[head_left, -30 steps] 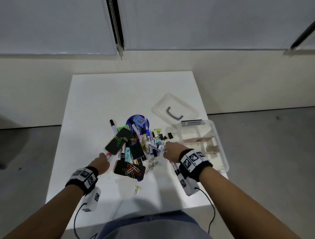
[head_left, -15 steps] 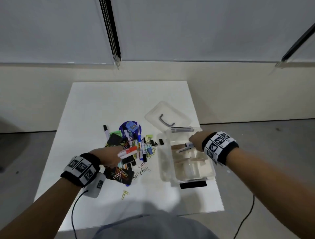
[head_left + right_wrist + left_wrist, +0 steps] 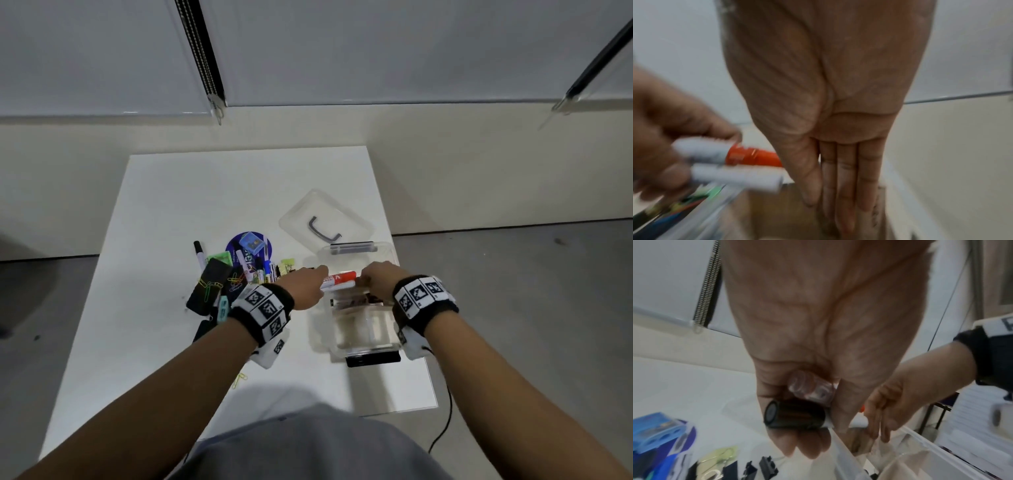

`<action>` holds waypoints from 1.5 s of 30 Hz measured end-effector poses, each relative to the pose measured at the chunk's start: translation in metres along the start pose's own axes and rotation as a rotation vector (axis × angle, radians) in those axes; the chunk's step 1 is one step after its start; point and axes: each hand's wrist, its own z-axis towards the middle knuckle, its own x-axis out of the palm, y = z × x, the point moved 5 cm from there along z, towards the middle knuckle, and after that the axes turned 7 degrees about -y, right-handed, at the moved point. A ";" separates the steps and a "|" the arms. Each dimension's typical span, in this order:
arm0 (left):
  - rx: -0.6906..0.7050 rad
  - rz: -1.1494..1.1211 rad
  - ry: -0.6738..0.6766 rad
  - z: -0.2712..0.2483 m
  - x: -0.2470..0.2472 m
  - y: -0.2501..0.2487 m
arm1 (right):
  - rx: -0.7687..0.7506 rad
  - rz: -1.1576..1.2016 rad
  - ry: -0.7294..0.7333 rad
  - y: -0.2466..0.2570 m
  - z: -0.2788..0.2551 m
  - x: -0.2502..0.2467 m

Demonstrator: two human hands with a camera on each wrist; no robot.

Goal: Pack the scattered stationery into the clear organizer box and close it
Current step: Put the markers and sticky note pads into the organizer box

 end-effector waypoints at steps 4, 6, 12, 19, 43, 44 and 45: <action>0.071 0.087 -0.024 0.019 0.013 -0.027 | 0.125 0.125 -0.139 -0.034 -0.005 -0.012; 0.125 0.128 -0.081 0.025 0.019 -0.043 | 0.156 0.173 -0.182 -0.031 -0.006 -0.012; 0.165 -0.048 -0.452 0.015 0.011 -0.004 | 0.145 0.309 -0.382 0.020 -0.002 -0.012; -0.386 -0.142 -0.495 -0.030 0.034 0.166 | -0.049 0.474 -0.405 0.130 0.030 0.018; -0.670 -0.276 -0.281 -0.059 0.069 0.244 | 0.305 0.500 -0.026 0.174 0.078 0.112; -0.676 -0.297 -0.279 -0.059 0.069 0.245 | 0.308 0.518 -0.019 0.173 0.077 0.111; -0.684 -0.323 -0.283 -0.060 0.067 0.247 | 0.326 0.548 -0.003 0.172 0.076 0.111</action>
